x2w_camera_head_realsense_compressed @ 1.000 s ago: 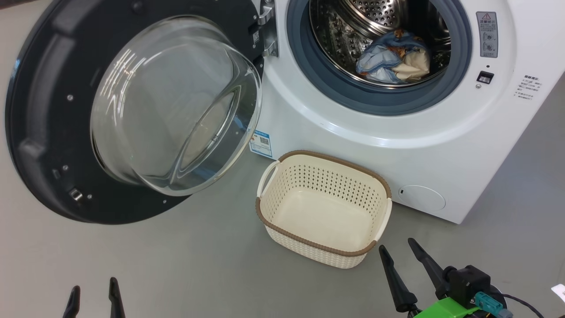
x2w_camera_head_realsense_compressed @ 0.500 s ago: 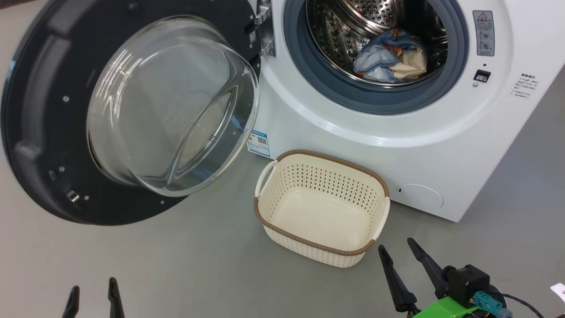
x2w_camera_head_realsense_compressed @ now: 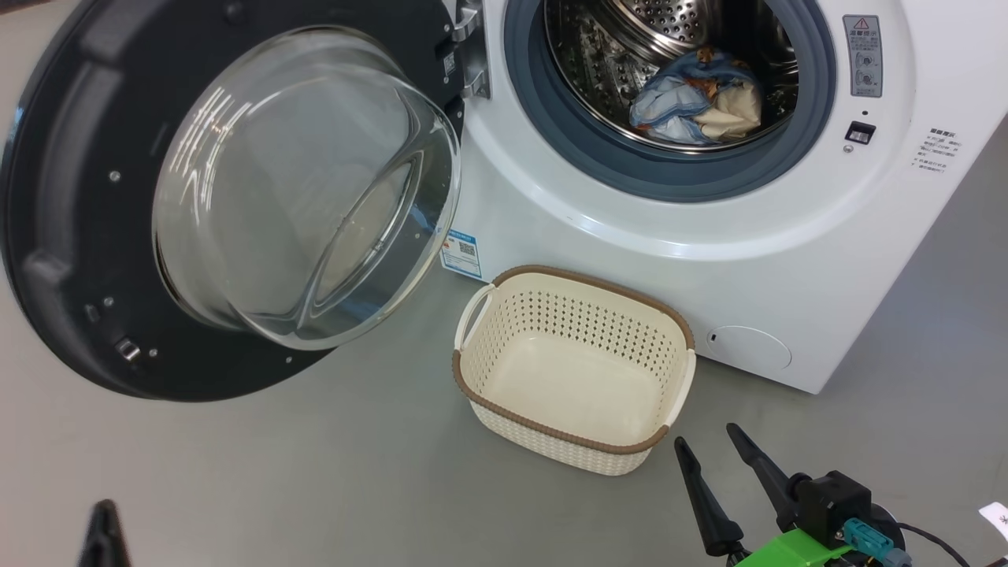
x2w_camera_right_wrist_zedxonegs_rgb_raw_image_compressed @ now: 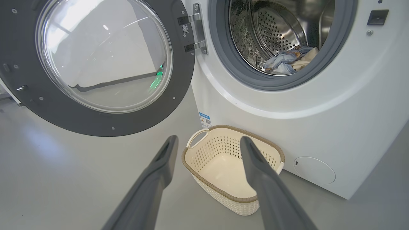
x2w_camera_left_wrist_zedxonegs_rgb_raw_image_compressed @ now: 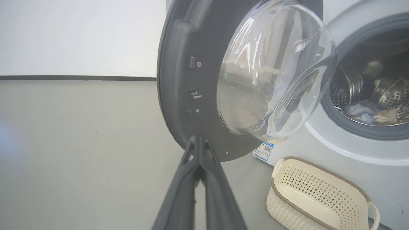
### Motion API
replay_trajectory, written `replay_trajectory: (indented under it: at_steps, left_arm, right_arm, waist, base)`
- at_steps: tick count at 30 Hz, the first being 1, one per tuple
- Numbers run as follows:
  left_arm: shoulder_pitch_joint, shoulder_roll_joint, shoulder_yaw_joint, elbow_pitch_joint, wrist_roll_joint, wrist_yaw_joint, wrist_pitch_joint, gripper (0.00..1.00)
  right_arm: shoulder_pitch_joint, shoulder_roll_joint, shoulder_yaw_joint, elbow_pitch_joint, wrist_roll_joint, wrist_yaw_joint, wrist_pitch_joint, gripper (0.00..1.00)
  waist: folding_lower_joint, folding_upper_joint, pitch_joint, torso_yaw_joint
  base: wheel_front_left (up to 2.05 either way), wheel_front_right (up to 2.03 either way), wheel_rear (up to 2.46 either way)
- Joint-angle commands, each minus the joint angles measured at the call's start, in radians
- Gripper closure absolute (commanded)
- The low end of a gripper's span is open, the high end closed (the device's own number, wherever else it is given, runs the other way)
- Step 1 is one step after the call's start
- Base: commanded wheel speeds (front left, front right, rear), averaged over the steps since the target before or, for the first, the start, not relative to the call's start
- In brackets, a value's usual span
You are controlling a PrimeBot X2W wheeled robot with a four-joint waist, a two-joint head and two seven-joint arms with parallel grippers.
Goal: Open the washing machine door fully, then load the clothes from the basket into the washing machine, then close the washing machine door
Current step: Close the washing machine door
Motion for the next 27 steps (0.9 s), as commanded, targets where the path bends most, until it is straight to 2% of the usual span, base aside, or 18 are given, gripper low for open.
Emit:
replay_trajectory:
  at_steps: [1,4,10,17,18,22,23,27]
  left_arm:
    - [-0.04,0.01,0.062,-0.026,-0.018,-0.01,-0.006,1.0]
    - [-0.101,0.047,0.166,0.001,-0.069,-0.062,-0.006,1.0]
    - [-0.191,0.094,0.279,0.029,-0.159,-0.101,-0.006,1.0]
    - [-0.36,0.227,0.401,0.154,-0.353,-0.148,0.03,1.0]
    - [-0.432,0.286,0.438,0.244,-0.433,-0.161,0.061,1.0]
    - [-0.602,0.4,0.51,0.504,-0.678,-0.181,0.191,1.0]
    - [-0.65,0.436,0.505,0.568,-0.747,-0.184,0.253,1.0]
    - [-0.712,0.468,0.506,0.63,-0.849,-0.185,0.332,1.0]
  right_arm:
    - [-0.01,0.002,0.029,-0.029,-0.001,0.001,0.0,0.0]
    - [-0.012,0.002,0.027,-0.033,-0.004,0.001,0.003,0.0]
    - [-0.012,0.002,0.029,-0.037,-0.004,0.001,0.008,0.0]
    - [-0.014,-0.001,0.026,-0.049,-0.012,0.001,0.019,0.0]
    - [-0.02,-0.004,0.031,-0.055,-0.014,0.001,0.027,0.0]
    - [-0.033,-0.025,0.039,-0.08,-0.018,0.001,0.054,0.0]
    - [-0.035,-0.035,0.037,-0.092,-0.019,0.001,0.066,0.0]
    - [-0.036,-0.046,0.036,-0.11,-0.022,0.001,0.083,0.0]
  waist:
    - [0.0,0.0,0.0,0.0]
    - [0.0,0.0,0.005,0.0]
    - [0.0,0.0,0.008,-0.002]
    - [0.0,0.0,0.02,-0.008]
    - [0.0,0.0,0.028,-0.014]
    - [0.0,0.0,0.054,-0.037]
    - [0.0,0.0,0.066,-0.045]
    - [0.0,0.0,0.083,-0.056]
  base:
    - [0.0,0.0,0.0]
    - [0.0,0.0,0.0]
    - [0.0,0.0,0.0]
    - [0.0,0.0,0.0]
    - [0.0,0.0,0.0]
    - [0.0,0.0,0.0]
    - [0.0,0.0,0.0]
    - [0.0,0.0,0.0]
